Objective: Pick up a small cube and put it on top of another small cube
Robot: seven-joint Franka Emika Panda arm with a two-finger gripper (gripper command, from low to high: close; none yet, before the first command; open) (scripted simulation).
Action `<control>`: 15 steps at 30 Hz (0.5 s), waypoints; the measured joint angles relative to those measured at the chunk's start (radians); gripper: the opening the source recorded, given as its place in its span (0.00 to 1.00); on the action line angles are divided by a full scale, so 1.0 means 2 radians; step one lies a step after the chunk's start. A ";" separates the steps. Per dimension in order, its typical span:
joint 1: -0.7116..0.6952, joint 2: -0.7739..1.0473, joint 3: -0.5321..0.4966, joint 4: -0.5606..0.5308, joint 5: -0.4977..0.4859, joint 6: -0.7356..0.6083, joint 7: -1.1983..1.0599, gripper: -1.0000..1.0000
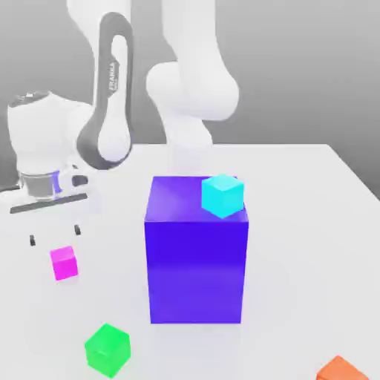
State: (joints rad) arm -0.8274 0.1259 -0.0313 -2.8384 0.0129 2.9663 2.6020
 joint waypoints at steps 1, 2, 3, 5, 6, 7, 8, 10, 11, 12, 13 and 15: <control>-0.002 0.018 0.002 0.003 0.002 0.014 -0.001 0.50; -0.004 0.036 0.005 0.006 0.003 0.029 -0.002 0.50; -0.007 0.054 0.008 0.010 0.005 0.044 -0.002 0.50; -0.009 0.071 0.011 0.012 0.006 0.057 -0.002 0.00; -0.009 0.071 0.011 0.012 0.006 0.057 -0.002 0.00; -0.009 0.071 0.011 0.012 0.006 0.058 -0.003 0.00; -0.009 0.071 0.011 0.012 0.006 0.058 -0.003 0.00; -0.010 0.079 0.013 0.014 0.007 0.065 -0.003 0.00; -0.009 0.074 0.012 0.013 0.006 0.061 -0.003 0.00; -0.008 0.063 0.010 0.011 0.005 0.052 -0.002 0.00; -0.006 0.048 0.008 0.008 0.003 0.040 -0.001 0.00; -0.004 0.014 0.004 0.002 -0.001 0.013 0.002 0.00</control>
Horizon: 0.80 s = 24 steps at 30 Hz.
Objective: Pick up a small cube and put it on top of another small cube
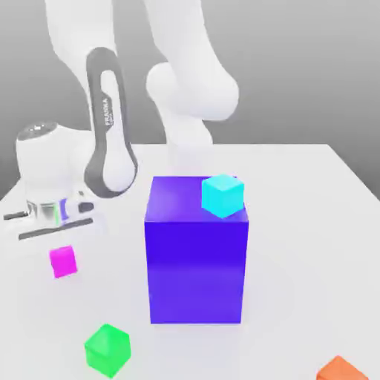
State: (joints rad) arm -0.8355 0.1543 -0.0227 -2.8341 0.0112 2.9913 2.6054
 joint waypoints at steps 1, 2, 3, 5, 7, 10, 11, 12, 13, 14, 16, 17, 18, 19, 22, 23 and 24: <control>0.000 -0.018 -0.001 -0.003 -0.002 -0.014 0.002 0.00; 0.000 -0.035 -0.001 -0.007 -0.003 -0.029 0.003 0.00; -0.001 -0.053 0.000 -0.010 -0.003 -0.043 0.003 0.00; 0.015 -0.062 0.008 -0.001 -0.010 -0.062 -0.007 0.00; 0.032 -0.060 0.017 0.015 -0.016 -0.078 -0.023 0.00; 0.061 -0.052 0.030 0.042 -0.023 -0.098 -0.051 0.00; 0.068 -0.050 0.036 0.051 -0.025 -0.105 -0.061 0.00; 0.077 -0.047 0.042 0.060 -0.026 -0.112 -0.071 0.00; 0.085 -0.044 0.048 0.069 -0.027 -0.118 -0.082 0.00; 0.093 -0.041 0.053 0.078 -0.028 -0.125 -0.093 0.00; 0.108 -0.036 0.065 0.096 -0.030 -0.139 -0.115 0.00; 0.115 -0.034 0.071 0.105 -0.030 -0.145 -0.126 0.00; 0.122 -0.031 0.077 0.114 -0.030 -0.152 -0.137 0.00; 0.129 -0.029 0.084 0.123 -0.031 -0.158 -0.148 0.00; 0.149 -0.023 0.104 0.151 -0.031 -0.178 -0.182 0.00; 0.155 -0.021 0.111 0.160 -0.031 -0.184 -0.194 0.00; 0.160 -0.017 0.117 0.167 -0.032 -0.187 -0.202 0.00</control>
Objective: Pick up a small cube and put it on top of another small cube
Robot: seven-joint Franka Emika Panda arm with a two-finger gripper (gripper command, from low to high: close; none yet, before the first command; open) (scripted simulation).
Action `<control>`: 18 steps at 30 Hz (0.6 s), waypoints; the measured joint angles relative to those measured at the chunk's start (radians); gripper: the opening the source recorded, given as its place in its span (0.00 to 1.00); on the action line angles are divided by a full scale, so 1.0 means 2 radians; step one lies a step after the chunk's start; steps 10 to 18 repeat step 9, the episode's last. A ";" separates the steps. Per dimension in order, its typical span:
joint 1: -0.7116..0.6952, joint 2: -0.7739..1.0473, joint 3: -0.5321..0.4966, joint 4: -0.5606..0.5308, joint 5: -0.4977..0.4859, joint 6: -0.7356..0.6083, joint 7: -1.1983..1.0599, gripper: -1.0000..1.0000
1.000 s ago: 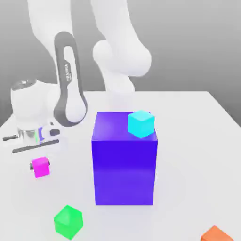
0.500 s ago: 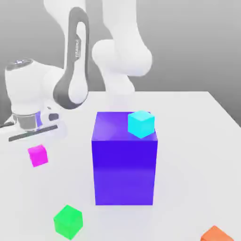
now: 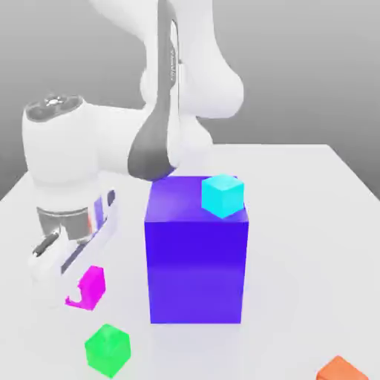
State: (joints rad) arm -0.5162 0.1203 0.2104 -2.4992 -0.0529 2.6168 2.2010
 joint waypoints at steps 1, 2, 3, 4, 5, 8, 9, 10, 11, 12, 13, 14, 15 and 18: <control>0.003 0.010 0.001 0.005 -0.005 0.006 -0.001 0.00; 0.005 0.024 0.000 0.007 -0.011 0.017 0.001 0.00; 0.008 0.040 -0.004 0.009 -0.019 0.031 0.005 0.00; 0.012 0.057 -0.008 0.011 -0.027 0.046 0.011 0.00; 0.015 0.074 -0.013 0.012 -0.036 0.061 0.017 0.00; 0.018 0.084 -0.016 0.013 -0.041 0.070 0.020 1.00; 0.018 0.084 -0.016 0.013 -0.041 0.070 0.020 1.00; 0.018 0.084 -0.016 0.013 -0.041 0.070 0.020 1.00; 0.018 0.084 -0.016 0.013 -0.041 0.070 0.020 1.00; 0.018 0.084 -0.016 0.013 -0.041 0.070 0.020 1.00; 0.018 0.084 -0.016 0.013 -0.041 0.070 0.020 1.00; 0.018 0.084 -0.016 0.013 -0.041 0.070 0.020 1.00; 0.018 0.084 -0.016 0.013 -0.041 0.070 0.020 1.00; 0.018 0.084 -0.016 0.013 -0.041 0.070 0.020 1.00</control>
